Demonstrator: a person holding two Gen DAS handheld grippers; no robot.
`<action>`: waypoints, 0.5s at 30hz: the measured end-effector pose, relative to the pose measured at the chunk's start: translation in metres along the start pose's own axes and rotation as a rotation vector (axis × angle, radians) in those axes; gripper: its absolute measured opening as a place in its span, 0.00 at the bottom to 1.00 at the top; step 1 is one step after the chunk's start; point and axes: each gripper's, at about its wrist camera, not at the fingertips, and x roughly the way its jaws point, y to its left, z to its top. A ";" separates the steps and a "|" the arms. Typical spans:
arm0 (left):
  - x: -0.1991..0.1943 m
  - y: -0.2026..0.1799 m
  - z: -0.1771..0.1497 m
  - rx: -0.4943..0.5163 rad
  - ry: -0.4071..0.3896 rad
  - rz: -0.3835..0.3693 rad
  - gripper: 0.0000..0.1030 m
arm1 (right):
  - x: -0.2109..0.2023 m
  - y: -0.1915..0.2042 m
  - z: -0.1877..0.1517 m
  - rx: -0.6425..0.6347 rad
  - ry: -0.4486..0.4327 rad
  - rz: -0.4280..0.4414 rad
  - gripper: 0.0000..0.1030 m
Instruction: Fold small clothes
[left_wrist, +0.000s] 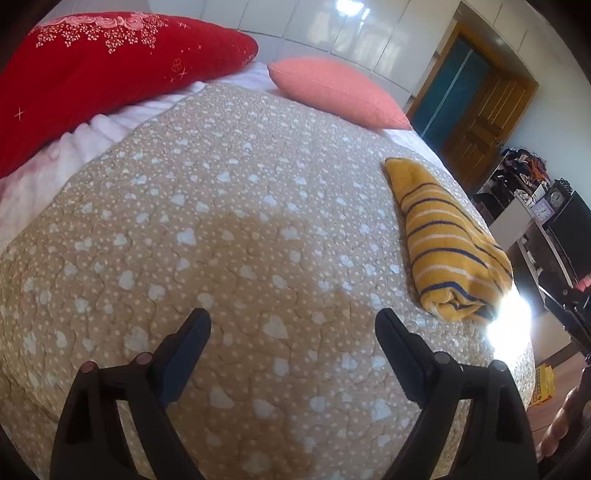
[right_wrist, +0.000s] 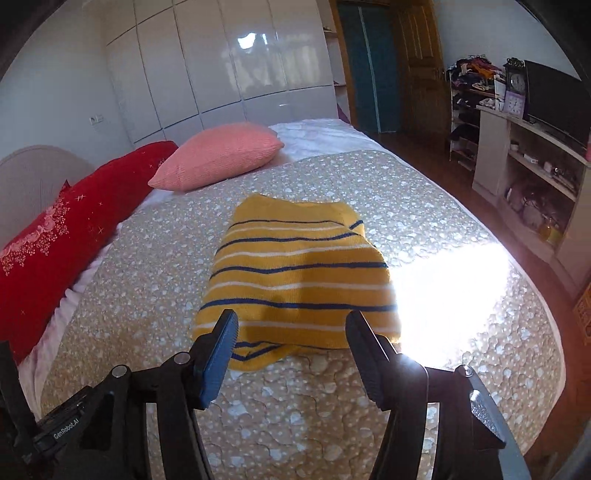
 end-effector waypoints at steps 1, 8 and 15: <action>-0.002 0.001 0.000 0.004 -0.013 0.000 0.87 | -0.001 0.004 0.002 -0.008 -0.006 -0.010 0.64; -0.003 0.000 -0.002 0.051 -0.058 0.020 0.87 | 0.001 0.017 0.002 -0.042 -0.003 -0.049 0.69; 0.013 0.001 -0.008 0.066 -0.038 0.045 0.87 | 0.013 0.000 -0.010 -0.012 0.035 -0.032 0.70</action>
